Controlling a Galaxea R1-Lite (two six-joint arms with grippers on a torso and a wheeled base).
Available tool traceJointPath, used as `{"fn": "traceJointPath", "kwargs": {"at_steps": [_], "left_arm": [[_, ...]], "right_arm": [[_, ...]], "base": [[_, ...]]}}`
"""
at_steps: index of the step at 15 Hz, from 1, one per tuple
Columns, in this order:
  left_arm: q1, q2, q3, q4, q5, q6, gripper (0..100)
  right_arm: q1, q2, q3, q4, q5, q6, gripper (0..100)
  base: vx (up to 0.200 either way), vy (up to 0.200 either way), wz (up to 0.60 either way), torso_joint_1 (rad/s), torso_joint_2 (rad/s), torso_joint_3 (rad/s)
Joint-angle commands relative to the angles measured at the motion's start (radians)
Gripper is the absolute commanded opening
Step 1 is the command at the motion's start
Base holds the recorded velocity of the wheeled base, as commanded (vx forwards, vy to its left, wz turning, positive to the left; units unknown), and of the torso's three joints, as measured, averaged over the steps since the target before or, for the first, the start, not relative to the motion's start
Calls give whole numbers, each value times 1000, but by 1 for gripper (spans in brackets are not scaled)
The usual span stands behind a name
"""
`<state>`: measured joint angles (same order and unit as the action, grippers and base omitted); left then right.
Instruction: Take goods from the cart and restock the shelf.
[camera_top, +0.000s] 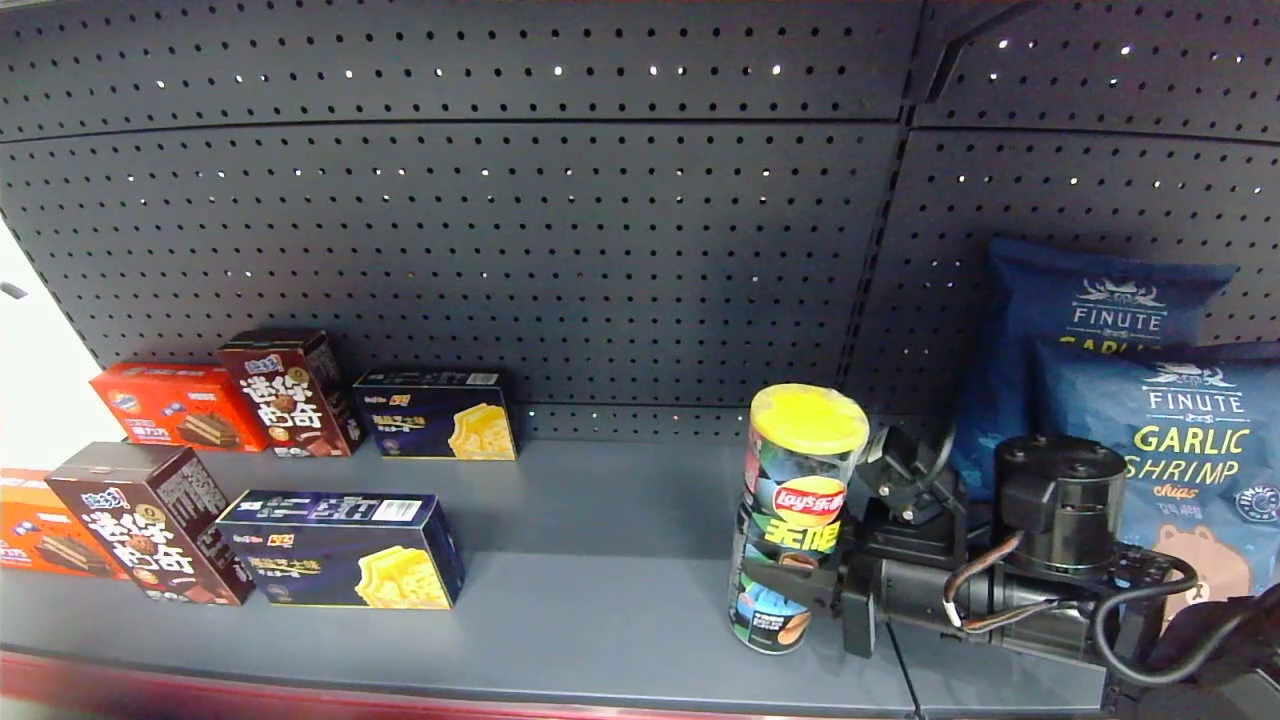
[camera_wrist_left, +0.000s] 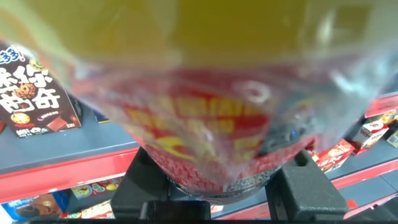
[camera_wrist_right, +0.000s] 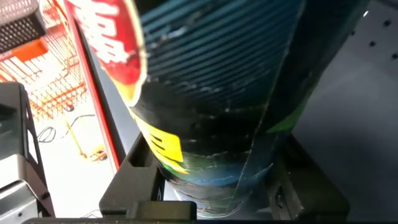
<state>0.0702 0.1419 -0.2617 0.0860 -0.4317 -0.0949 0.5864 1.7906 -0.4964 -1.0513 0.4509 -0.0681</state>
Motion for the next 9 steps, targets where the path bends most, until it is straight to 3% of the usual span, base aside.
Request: {"fn": "traceJointPath", "kwargs": {"at_steps": [1,5,6,9], "left_arm": [[0,4,2,0,-1,0,0],[0,2,7,0,-1,0,0],[0,2,7,0,-1,0,0],[-1,4,9,0,-2,0,0]], "right_arm": [[6,26,-1,-1,0,-1,0],[18,32,1,-1,-1,-2,0],[18,30,1,-1,-4,2,100],[16,0,42,-3,-12,-1,100]], "base": [[0,0,0,0,0,0],[0,0,0,0,0,0],[0,0,0,0,0,0],[0,0,0,0,0,0]]}}
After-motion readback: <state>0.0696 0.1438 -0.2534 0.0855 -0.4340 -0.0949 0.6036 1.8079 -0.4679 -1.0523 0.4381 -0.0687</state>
